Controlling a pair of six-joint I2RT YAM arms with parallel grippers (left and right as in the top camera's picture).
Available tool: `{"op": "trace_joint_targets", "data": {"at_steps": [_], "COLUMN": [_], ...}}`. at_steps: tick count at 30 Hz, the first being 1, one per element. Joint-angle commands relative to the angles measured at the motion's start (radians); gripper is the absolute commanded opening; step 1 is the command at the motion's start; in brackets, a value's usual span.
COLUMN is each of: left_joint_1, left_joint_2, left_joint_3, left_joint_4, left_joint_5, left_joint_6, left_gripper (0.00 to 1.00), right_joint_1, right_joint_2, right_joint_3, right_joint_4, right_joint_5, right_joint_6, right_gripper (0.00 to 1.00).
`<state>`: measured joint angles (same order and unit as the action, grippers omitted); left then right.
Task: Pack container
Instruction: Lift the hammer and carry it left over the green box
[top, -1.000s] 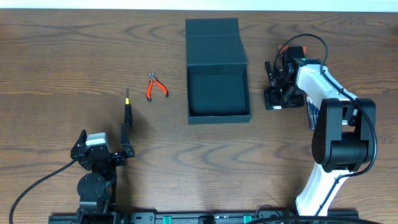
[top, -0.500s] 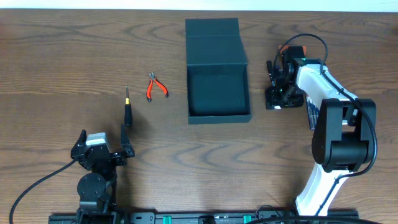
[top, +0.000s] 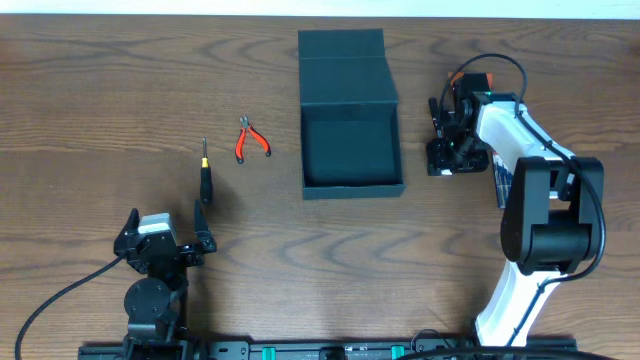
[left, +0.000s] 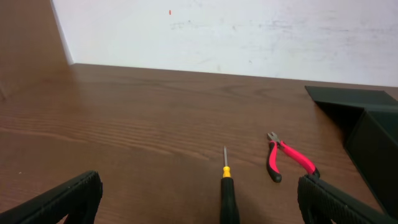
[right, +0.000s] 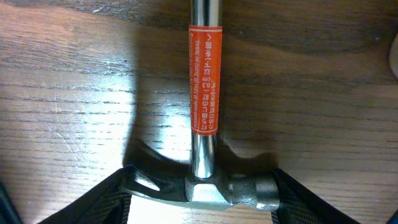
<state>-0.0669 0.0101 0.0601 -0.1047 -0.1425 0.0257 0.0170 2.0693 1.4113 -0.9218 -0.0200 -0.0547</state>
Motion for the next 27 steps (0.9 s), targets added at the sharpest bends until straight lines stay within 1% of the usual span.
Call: {"op": "trace_joint_targets", "data": {"at_steps": [1,5,6,8,19,27], "left_joint_1": [0.005,0.005,0.005,0.005,0.005,0.005], "left_joint_2": [-0.006,-0.006,-0.006,-0.006,-0.006,-0.006], "left_joint_3": [-0.026,-0.026,-0.026,-0.026,-0.026,-0.026], "left_joint_4": [-0.016,-0.016,-0.016,-0.016,-0.016,-0.016], "left_joint_5": [-0.019,-0.019,-0.019,-0.019,-0.019,-0.019], "left_joint_6": [-0.002,-0.002,-0.002,-0.002,-0.002,-0.002], "left_gripper": [0.98,0.98,0.99,0.99,0.99,0.99], "right_joint_1": [0.003,0.003,0.003,0.003,0.012,0.064], "right_joint_2": [0.036,0.036,0.036,0.036,0.036,0.036], "right_joint_3": [0.038,0.099,0.115,0.150,0.350,0.530], "right_joint_4": [-0.020,-0.058,-0.066,-0.085,-0.195,-0.297], "right_joint_5": [-0.059,-0.059,-0.059,-0.059,-0.059,-0.059], "right_joint_6": [-0.003,-0.003,-0.003,-0.003,-0.005,-0.025], "right_gripper": [0.37,0.36,0.33,0.31,0.32,0.33]}}
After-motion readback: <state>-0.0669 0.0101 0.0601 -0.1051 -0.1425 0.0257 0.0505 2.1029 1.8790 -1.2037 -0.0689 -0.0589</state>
